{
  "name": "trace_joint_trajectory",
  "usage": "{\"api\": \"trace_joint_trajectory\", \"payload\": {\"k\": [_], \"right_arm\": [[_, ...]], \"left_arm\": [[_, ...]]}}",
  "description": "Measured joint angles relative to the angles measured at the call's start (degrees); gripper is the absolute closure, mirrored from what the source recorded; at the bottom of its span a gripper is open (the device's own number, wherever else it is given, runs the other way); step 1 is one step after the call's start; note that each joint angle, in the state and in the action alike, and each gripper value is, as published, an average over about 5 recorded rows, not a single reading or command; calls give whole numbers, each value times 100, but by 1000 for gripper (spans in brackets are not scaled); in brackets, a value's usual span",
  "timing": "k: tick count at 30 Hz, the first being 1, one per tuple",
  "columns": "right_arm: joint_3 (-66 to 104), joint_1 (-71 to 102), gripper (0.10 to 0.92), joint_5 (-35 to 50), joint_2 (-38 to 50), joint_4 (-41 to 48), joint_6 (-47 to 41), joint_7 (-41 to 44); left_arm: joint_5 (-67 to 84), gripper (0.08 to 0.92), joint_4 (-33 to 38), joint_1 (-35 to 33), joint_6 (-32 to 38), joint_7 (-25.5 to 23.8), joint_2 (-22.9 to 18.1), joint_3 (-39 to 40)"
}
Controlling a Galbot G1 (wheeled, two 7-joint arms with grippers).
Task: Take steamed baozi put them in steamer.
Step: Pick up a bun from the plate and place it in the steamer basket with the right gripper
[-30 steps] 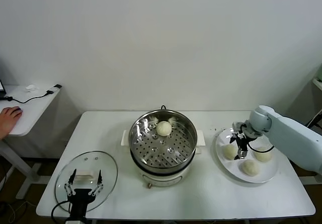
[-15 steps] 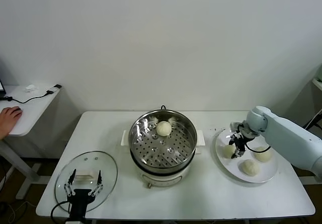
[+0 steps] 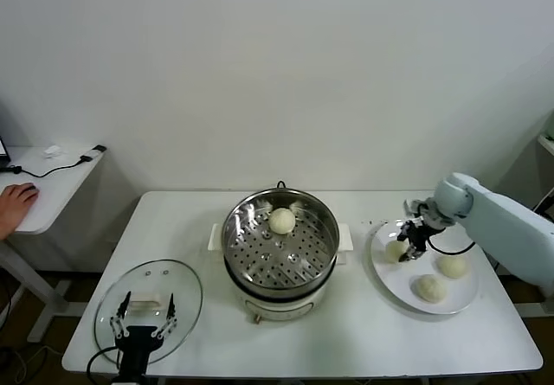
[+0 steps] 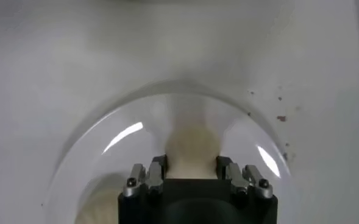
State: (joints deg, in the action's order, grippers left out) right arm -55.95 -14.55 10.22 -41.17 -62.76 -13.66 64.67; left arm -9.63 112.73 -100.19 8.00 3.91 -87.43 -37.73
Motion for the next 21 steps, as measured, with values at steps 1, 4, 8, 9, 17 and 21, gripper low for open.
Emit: {"api": "trace_joint_trajectory", "payload": {"k": [1, 4, 8, 9, 17, 21], "right_arm": [[-191, -264, 483, 182, -13, -64, -35, -14], [-719, -1027, 481, 755, -115, -247, -162, -77], [-1297, -1879, 480, 1559, -374, -477, -386, -206], [-1419, -2043, 481, 1754, -455, -532, -445, -250], [-2181, -2814, 482, 3097, -1223, -948, -931, -734], [-2453, -2918, 482, 3502, -1652, -1027, -1132, -1004]], "left_arm": [[4, 177, -2, -6, 11, -1, 0, 16], [9, 177, -5, -35, 49, -16, 8, 69], [-17, 177, -27, -63, 98, -38, 18, 151], [-29, 177, -29, -69, 107, -40, 17, 171], [-118, 177, 4, -91, 122, -86, 44, 252], [-141, 177, -18, -69, 110, -127, 80, 273]]}}
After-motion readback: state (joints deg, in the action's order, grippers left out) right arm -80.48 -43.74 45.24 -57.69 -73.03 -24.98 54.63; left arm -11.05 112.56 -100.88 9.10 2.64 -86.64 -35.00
